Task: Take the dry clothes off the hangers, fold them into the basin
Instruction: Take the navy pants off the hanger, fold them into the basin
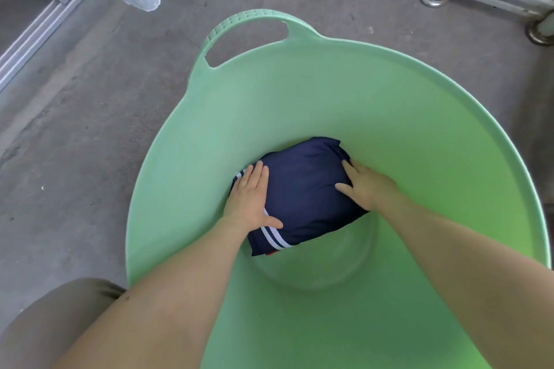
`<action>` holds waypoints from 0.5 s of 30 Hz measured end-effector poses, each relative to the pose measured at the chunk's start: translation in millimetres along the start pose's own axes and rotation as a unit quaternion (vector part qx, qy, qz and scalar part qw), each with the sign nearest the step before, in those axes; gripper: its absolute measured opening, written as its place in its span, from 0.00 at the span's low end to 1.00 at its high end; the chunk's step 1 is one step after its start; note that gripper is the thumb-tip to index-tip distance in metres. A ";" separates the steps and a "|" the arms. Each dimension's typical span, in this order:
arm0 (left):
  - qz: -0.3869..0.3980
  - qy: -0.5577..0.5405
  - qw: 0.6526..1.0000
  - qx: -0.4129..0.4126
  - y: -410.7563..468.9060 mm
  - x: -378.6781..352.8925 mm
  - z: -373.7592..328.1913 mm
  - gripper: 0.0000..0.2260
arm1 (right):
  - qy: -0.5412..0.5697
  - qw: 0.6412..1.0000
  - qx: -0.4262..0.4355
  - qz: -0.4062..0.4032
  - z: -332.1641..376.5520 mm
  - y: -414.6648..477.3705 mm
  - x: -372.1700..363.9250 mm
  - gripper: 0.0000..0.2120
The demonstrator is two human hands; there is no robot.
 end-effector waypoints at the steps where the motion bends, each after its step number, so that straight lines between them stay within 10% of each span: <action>1: 0.008 -0.007 1.000 0.002 1.1 1.4 0.5 0.60 | 0.003 1.000 0.003 -0.008 -2.3 -2.0 -0.7 0.33; 6: -0.016 0.016 1.000 0.009 -11.0 6.6 -9.6 0.59 | 0.007 0.966 0.135 -0.221 13.6 -19.6 4.9 0.34; 9: -0.021 0.044 0.999 -0.006 -19.2 3.1 -20.4 0.60 | -0.109 0.922 0.337 -0.159 35.2 -28.7 -6.9 0.39; 15: -0.024 0.146 0.989 -0.018 -24.8 -12.4 -23.9 0.61 | -0.129 0.988 0.062 -0.061 17.0 -13.9 -16.1 0.54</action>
Point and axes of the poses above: each hand's wrist, its own y-axis towards the middle knuckle, its own x-axis out of the back of the hand, z = x × y, the point moved 1 cm from there along y, towards the middle knuckle, and after that the axes turned 10 degrees about y, right-handed, at the moved point
